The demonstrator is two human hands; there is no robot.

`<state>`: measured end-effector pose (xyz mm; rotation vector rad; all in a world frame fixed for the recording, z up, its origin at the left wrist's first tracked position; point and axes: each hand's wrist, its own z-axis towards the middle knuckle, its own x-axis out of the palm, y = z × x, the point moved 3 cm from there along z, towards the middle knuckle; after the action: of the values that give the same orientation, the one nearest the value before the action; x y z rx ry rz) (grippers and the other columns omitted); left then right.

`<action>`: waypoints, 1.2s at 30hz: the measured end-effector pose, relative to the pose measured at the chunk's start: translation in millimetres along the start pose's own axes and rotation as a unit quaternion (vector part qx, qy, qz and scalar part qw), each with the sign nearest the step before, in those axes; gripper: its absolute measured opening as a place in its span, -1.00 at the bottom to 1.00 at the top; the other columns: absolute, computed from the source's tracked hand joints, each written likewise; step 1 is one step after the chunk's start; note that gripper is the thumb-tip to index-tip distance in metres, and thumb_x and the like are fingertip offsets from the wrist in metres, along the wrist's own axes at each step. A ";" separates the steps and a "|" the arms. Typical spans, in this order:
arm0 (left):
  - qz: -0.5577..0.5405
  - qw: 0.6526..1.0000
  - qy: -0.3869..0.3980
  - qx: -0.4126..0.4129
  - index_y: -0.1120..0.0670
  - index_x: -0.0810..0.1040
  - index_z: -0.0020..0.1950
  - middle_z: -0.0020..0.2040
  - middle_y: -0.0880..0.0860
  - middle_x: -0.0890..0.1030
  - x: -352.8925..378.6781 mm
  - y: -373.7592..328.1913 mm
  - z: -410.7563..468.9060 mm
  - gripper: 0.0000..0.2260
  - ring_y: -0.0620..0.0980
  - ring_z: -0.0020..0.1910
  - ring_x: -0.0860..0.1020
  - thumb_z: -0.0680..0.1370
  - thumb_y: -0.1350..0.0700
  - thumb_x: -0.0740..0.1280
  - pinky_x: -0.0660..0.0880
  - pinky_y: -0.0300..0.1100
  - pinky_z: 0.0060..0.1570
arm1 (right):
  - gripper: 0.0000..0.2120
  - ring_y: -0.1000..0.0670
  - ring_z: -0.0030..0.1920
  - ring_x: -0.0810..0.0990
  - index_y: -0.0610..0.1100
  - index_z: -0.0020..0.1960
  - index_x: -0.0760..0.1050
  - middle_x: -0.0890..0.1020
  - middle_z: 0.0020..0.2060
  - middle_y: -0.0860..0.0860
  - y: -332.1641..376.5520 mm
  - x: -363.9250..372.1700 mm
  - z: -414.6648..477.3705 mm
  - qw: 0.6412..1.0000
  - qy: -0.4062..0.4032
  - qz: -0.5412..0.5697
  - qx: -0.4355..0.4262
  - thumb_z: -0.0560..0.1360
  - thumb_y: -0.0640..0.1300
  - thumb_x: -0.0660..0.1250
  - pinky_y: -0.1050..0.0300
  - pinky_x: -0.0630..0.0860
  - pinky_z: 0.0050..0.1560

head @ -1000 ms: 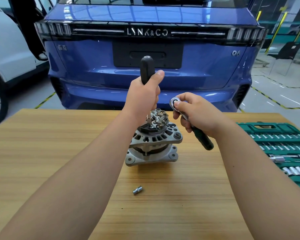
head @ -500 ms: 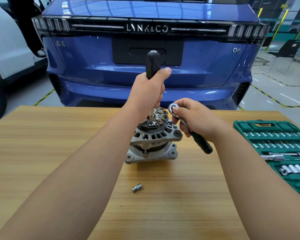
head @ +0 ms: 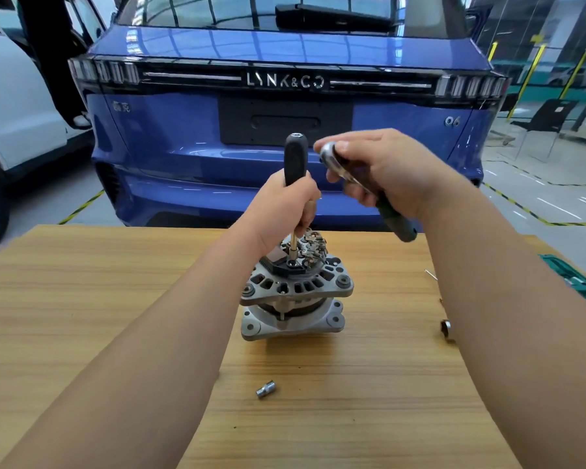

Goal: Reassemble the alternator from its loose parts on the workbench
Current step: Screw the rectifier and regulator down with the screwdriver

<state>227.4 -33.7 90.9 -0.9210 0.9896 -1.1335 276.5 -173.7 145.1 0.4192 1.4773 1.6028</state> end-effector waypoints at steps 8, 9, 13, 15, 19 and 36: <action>-0.028 0.999 0.001 -0.025 -0.06 0.32 -0.52 -0.54 -0.03 0.29 7.5 1.4 2.0 -0.66 -0.05 -0.56 0.22 0.45 0.08 0.27 0.23 -0.21 -0.52 | -0.73 0.06 -0.50 0.33 -0.05 0.07 0.65 0.54 -0.34 0.00 35.1 -5.4 38.3 0.982 0.186 -0.021 0.010 0.57 -0.07 0.18 0.23 0.23 -0.49; -0.023 0.999 0.004 -0.024 -0.05 0.32 -0.51 -0.54 -0.02 0.30 7.9 1.2 2.1 -0.67 -0.05 -0.56 0.22 0.45 0.09 0.27 0.23 -0.20 -0.51 | -0.73 0.07 -0.51 0.32 -0.05 0.07 0.65 0.53 -0.34 0.00 36.3 -6.9 40.6 0.980 0.200 -0.019 0.017 0.56 -0.06 0.18 0.25 0.22 -0.49; -0.013 1.000 0.003 -0.021 -0.04 0.32 -0.47 -0.53 0.00 0.32 8.0 0.3 1.1 -0.70 -0.03 -0.54 0.25 0.46 0.13 0.25 0.26 -0.16 -0.48 | -0.71 0.07 -0.53 0.32 -0.05 0.10 0.66 0.54 -0.35 0.00 43.8 -8.9 46.9 0.962 0.265 -0.063 0.038 0.52 -0.04 0.21 0.27 0.24 -0.53; -0.020 0.999 0.016 -0.027 -0.05 0.32 -0.48 -0.52 -0.01 0.30 8.1 -1.1 1.3 -0.69 -0.03 -0.53 0.24 0.46 0.15 0.25 0.25 -0.19 -0.50 | -0.71 0.07 -0.54 0.33 -0.03 0.09 0.66 0.55 -0.36 -0.01 49.1 -10.7 50.7 0.952 0.287 -0.097 0.050 0.50 -0.03 0.22 0.27 0.26 -0.54; -0.027 0.996 0.075 -0.033 -0.06 0.29 -0.48 -0.52 -0.01 0.25 11.0 -3.9 1.6 -0.68 -0.01 -0.50 0.19 0.46 0.18 0.20 0.22 -0.21 -0.49 | -0.70 0.06 -0.54 0.35 -0.05 0.10 0.66 0.56 -0.36 -0.02 63.4 -13.7 58.4 0.931 0.314 -0.173 0.066 0.50 -0.05 0.22 0.27 0.27 -0.54; 0.190 0.975 -0.099 0.053 -0.02 0.48 -0.20 -0.34 -0.21 0.50 -11.9 28.3 -17.7 -0.61 -0.26 -0.36 0.44 0.45 -0.34 0.22 0.37 -0.32 -0.34 | -0.68 -0.02 -0.37 0.33 -0.08 -0.24 0.26 0.35 -0.32 0.01 79.0 63.7 24.7 0.745 -0.023 -0.663 -0.075 0.64 0.04 0.06 0.11 0.16 -0.42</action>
<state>217.0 -18.3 60.7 -0.7048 0.8861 -0.7483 230.6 -100.5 203.8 -0.6207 1.0723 0.4910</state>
